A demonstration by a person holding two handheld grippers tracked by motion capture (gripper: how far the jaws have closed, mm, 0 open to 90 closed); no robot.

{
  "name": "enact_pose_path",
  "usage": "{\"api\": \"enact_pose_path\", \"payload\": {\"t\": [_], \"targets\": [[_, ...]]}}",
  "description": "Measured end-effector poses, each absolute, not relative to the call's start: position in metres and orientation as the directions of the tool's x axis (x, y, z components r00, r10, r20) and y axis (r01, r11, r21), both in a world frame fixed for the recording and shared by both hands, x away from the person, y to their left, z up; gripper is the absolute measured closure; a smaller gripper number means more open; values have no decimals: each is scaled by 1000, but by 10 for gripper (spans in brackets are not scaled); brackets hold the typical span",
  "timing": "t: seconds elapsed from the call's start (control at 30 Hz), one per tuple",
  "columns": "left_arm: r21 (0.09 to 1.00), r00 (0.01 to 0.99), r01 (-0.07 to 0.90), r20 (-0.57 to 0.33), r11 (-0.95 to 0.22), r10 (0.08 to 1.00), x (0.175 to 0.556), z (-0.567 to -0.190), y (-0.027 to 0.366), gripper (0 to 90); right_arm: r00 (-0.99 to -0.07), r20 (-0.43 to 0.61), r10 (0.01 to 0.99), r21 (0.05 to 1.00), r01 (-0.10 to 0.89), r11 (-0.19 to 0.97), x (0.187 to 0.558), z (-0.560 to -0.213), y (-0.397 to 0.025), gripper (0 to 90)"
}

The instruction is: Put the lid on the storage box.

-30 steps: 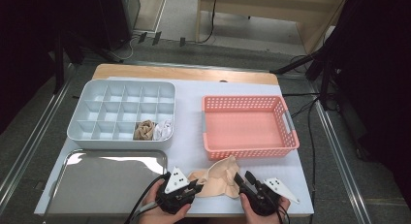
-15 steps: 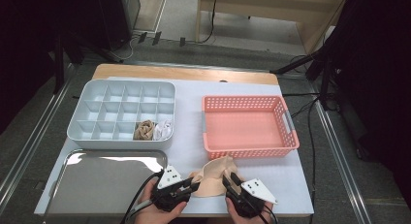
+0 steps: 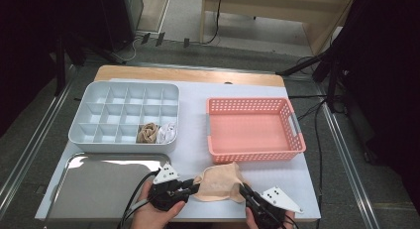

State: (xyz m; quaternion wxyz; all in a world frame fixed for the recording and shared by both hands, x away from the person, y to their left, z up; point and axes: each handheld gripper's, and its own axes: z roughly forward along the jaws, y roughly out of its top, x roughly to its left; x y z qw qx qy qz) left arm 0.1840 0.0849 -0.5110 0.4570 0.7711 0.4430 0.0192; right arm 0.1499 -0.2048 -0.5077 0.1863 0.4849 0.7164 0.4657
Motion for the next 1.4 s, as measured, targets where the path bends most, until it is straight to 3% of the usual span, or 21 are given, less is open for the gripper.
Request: {"api": "enact_pose_path", "payload": {"t": [0.07,0.17,0.37,0.5,0.57,0.63,0.73,0.8,1.07,1.1,1.17,1.23,1.4], "targets": [[711,591,680,-387,-179,708,185,-513,87,687,-494,185,849,818,556,145,150,-511,-205,790],[707,577,689,-399,-162,713,187,-514,93,646,-483,277,831,819,571,60,150,-512,-215,703],[706,543,696,-399,-131,739,190,-514,99,584,-372,314,874,825,562,-57,153,-514,-241,690],[673,536,717,-369,-179,759,190,-519,94,532,-329,284,901,807,589,-38,160,-529,-239,665],[667,540,717,-347,-204,767,189,-521,91,551,-329,284,901,802,597,-35,164,-535,-235,660],[662,553,715,-340,-224,760,188,-522,89,633,-342,270,900,803,596,-14,169,-539,-228,669],[656,567,712,-326,-252,757,187,-524,86,772,-344,244,907,802,597,11,172,-540,-222,824],[658,571,708,-322,-255,755,186,-524,85,856,-330,253,909,796,606,-1,171,-539,-222,871],[665,562,707,-319,-243,763,194,-525,91,886,-310,250,917,794,608,-11,168,-539,-231,874],[664,564,707,-321,-243,761,194,-525,92,871,-313,264,913,790,613,-18,168,-539,-231,840],[675,560,702,-324,-228,763,193,-523,92,717,-305,269,914,812,582,-44,165,-535,-233,741],[700,564,688,-349,-192,749,194,-520,94,624,-314,281,907,834,547,-69,162,-528,-234,742],[744,574,649,-345,-156,743,194,-513,94,572,-399,329,856,838,542,-69,155,-521,-221,737]]}}
